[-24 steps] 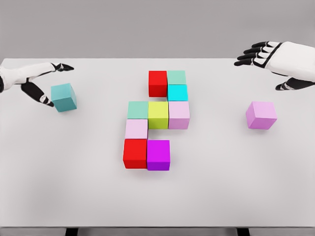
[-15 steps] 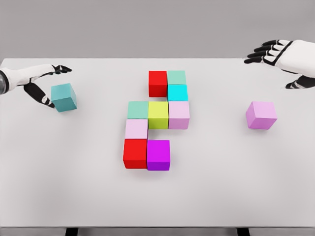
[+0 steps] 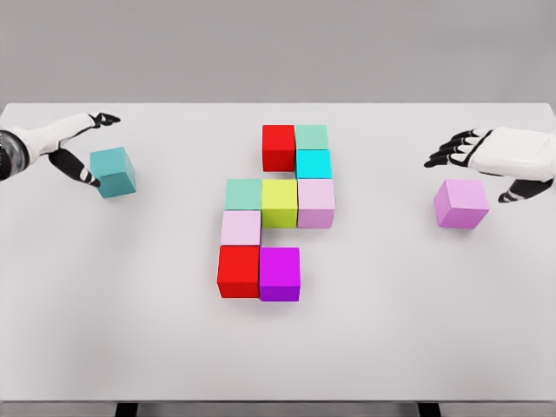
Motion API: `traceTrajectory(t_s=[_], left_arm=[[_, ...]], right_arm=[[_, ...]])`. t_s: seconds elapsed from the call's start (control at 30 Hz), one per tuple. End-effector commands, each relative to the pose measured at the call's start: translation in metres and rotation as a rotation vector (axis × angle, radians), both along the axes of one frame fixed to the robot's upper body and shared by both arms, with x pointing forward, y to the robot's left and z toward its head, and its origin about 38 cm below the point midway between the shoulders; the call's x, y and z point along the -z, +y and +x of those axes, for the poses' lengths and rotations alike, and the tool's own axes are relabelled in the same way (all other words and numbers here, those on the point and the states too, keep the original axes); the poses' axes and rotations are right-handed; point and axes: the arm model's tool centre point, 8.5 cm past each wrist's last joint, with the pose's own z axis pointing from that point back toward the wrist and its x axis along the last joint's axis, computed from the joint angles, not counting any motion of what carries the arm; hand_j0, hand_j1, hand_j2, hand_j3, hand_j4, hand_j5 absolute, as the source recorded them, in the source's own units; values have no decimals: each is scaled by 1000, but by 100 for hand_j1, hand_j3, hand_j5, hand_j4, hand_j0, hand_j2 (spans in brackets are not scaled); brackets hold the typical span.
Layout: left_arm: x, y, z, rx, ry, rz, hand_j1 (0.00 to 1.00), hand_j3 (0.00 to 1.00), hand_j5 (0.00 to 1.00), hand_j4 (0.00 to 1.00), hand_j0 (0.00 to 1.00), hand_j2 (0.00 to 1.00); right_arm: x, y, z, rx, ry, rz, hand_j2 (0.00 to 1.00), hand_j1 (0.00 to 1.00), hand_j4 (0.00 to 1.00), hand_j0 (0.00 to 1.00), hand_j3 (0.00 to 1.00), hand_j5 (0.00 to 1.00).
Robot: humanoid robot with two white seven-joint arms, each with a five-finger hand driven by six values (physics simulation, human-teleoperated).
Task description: Assemble the squares on the desktop into the number 2
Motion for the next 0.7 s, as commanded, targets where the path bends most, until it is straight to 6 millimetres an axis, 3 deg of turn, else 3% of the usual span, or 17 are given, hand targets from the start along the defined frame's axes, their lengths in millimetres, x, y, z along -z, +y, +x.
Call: traceTrajectory(t_s=[0.0,0.1,0.37,0.67], left_arm=[[10,-1,-2,-4,12,16,100,100,100,100,100,100],[16,8,-1,-45,18,38,100,100,100,100,100,100],[31,0,1,-48,9,46,100,100,100,100,100,100],[38,-3,1,-46,14,51,100,100,100,100,100,100]], right_arm=[[11,8,2,-11,8,-15,100,100,100,100,100,100],[16,6,4,-4,6,-48,100,100,100,100,100,100],[32,-5,11,37,23,-111,100,100,100,100,100,100],[53,-5,25,67,54,-132,100,100,100,100,100,100]])
